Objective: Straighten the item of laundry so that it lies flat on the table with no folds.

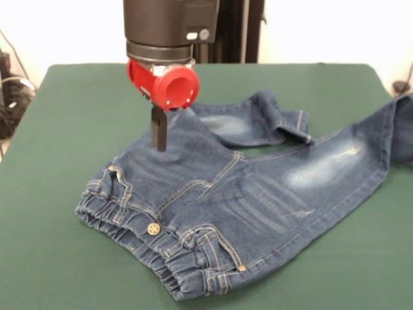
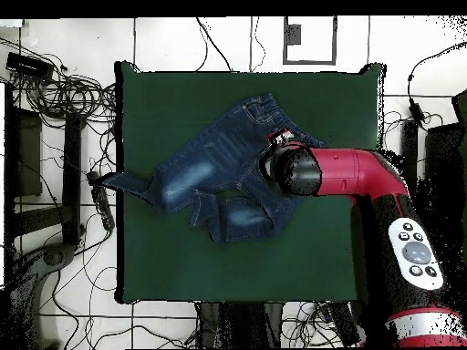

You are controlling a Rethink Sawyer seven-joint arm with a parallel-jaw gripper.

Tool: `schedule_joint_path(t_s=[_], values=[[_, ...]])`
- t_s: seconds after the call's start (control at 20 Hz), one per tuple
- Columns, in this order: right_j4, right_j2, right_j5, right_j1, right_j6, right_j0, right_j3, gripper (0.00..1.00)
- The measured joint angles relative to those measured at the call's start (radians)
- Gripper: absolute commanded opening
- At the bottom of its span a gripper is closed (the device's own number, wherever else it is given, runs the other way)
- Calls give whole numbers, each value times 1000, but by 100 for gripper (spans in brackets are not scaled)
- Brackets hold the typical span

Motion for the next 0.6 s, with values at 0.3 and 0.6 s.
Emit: schedule_joint_path(t_s=[0.3,0.6], values=[[-29,8,0,42,-69,-10,-45,0],[-55,29,0,102,-71,-18,-86,0]])
